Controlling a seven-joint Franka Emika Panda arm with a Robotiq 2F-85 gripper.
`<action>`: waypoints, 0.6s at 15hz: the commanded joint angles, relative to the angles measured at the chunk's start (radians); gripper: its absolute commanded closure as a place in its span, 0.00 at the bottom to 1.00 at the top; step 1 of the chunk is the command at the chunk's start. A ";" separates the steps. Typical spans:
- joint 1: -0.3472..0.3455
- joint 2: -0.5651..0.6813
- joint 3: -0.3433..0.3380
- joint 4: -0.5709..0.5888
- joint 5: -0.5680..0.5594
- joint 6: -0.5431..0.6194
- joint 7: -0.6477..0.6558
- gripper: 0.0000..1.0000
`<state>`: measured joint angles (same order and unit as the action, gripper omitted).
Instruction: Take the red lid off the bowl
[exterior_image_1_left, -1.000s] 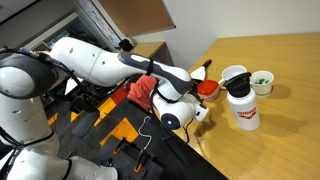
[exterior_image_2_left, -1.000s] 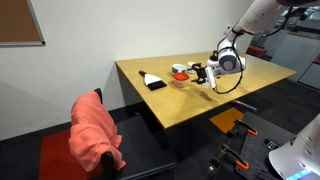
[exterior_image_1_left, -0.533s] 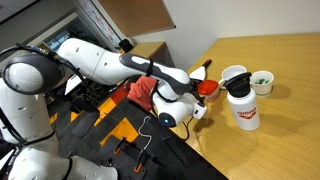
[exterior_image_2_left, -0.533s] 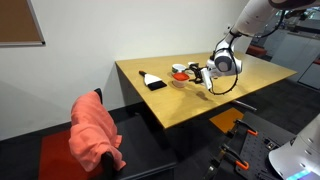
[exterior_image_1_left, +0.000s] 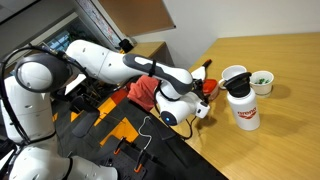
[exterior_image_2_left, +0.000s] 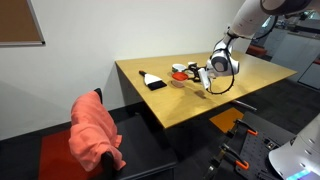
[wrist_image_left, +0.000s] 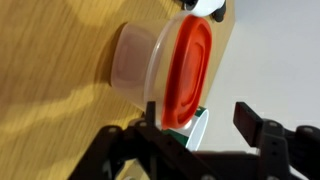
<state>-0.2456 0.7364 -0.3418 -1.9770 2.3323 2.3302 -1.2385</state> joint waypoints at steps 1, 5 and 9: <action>0.031 0.018 -0.024 0.023 0.041 0.034 -0.025 0.51; 0.037 0.026 -0.035 0.017 0.048 0.036 -0.045 0.81; 0.039 0.030 -0.043 0.012 0.054 0.039 -0.061 1.00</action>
<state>-0.2304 0.7623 -0.3662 -1.9704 2.3494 2.3387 -1.2698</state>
